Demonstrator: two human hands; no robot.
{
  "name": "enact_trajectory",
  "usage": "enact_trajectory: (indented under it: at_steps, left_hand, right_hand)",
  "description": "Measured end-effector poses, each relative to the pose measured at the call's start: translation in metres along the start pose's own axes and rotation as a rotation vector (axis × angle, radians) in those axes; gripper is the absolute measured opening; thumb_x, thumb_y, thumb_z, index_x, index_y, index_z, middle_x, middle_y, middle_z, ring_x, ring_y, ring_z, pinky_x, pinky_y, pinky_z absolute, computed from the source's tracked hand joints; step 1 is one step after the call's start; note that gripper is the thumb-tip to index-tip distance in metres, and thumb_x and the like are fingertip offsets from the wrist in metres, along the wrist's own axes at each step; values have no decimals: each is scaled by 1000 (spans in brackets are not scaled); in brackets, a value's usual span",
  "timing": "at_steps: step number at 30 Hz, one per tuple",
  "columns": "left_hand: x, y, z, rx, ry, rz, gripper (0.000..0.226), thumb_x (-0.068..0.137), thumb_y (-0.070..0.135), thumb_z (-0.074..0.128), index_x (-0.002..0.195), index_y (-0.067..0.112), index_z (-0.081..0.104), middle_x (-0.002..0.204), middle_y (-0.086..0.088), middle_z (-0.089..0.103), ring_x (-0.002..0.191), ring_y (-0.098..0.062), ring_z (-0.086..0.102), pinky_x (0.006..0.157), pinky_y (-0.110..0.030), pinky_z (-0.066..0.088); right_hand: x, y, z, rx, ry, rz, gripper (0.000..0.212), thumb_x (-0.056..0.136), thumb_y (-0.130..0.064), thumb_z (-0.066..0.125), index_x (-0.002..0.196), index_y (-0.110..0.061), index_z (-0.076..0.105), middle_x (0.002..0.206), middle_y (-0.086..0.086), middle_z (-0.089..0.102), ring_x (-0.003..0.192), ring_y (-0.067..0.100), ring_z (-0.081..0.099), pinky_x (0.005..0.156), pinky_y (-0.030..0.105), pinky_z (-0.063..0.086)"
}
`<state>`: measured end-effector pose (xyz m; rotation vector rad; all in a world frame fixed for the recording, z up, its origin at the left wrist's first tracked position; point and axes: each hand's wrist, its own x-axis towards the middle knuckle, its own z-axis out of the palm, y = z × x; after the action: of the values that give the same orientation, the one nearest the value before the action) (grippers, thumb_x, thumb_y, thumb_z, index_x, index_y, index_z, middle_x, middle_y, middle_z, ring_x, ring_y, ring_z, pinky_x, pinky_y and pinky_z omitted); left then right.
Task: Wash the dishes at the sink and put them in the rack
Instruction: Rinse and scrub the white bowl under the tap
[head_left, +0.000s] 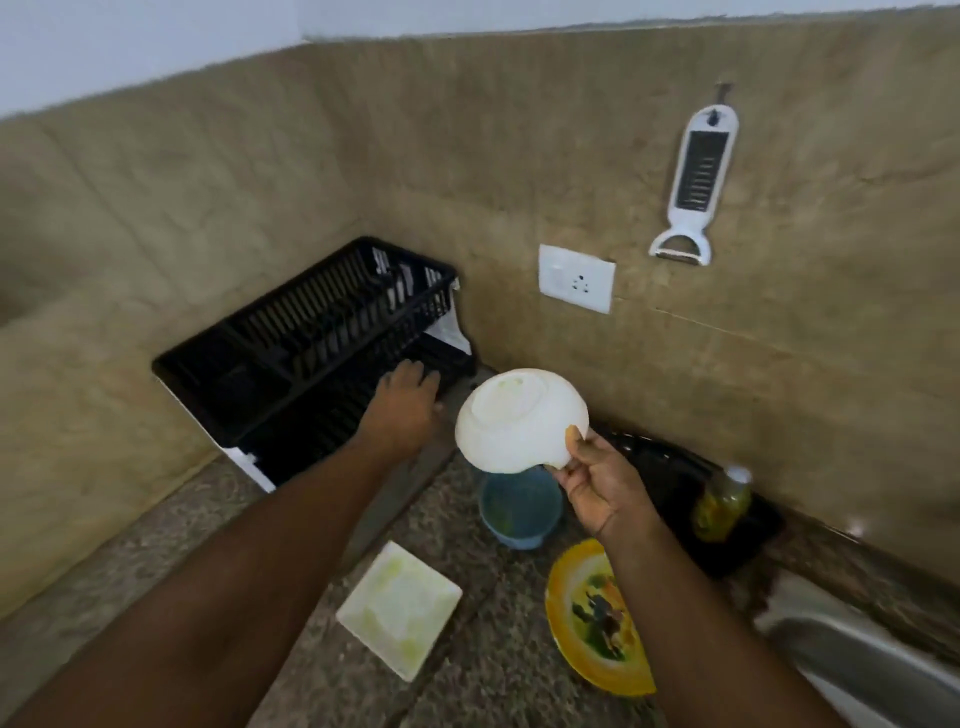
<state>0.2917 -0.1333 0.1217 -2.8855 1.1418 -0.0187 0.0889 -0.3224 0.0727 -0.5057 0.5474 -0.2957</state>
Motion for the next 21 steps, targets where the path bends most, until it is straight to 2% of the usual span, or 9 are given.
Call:
enact_trajectory:
  at_steps: [1, 3, 5, 9, 13, 17, 21]
  left_hand:
    - [7, -14, -6, 68, 0, 10, 59, 107, 33, 48, 159, 9, 33, 165, -23, 24, 156, -40, 17, 124, -58, 22]
    - [19, -42, -12, 196, 20, 41, 64, 108, 32, 43, 163, 13, 18, 171, -20, 6, 159, -37, 1, 126, -58, 13]
    - [32, -72, -13, 288, 36, 102, 70, 106, 31, 44, 165, 14, 9, 172, -17, -4, 159, -36, -6, 126, -59, 12]
    - [55, -114, -16, 324, -32, 282, 76, 108, 31, 43, 165, 17, -6, 169, -10, -26, 159, -30, -13, 128, -51, 12]
    - [68, -138, -11, 146, -28, 425, 78, 106, 22, 46, 165, 15, -4, 171, -8, -22, 159, -25, -14, 130, -43, 10]
    - [72, -141, -2, 2, 23, 438, 78, 99, 5, 46, 164, 8, 3, 172, -10, -12, 160, -22, -12, 130, -41, 9]
    - [73, -140, -3, -69, 24, 442, 79, 98, 3, 46, 164, 8, 4, 173, -7, -13, 159, -18, -13, 130, -35, 4]
  right_hand:
    - [18, 8, 12, -18, 1, 5, 42, 101, -7, 58, 143, -4, 53, 140, 14, 64, 120, 29, 64, 97, 49, 58]
    - [51, 25, 33, -31, 2, 16, 43, 100, -5, 60, 143, -4, 52, 138, 13, 63, 114, 28, 66, 87, 45, 63]
    - [86, 44, 52, -47, 11, 34, 44, 99, -4, 61, 143, -3, 52, 138, 15, 63, 111, 28, 66, 74, 41, 65]
    - [151, 80, 80, -97, 38, 68, 49, 98, -6, 64, 146, -4, 50, 144, 18, 59, 114, 32, 64, 67, 40, 65]
    - [205, 109, 103, -102, 48, 82, 48, 99, -7, 64, 145, -5, 51, 140, 15, 62, 117, 35, 64, 69, 43, 63]
    - [253, 136, 122, -99, 32, 81, 42, 100, -8, 64, 140, -3, 56, 136, 18, 65, 111, 33, 68, 72, 42, 61]
    - [290, 155, 138, -160, -8, 104, 36, 100, -10, 64, 136, -2, 61, 133, 18, 67, 109, 33, 68, 77, 43, 59]
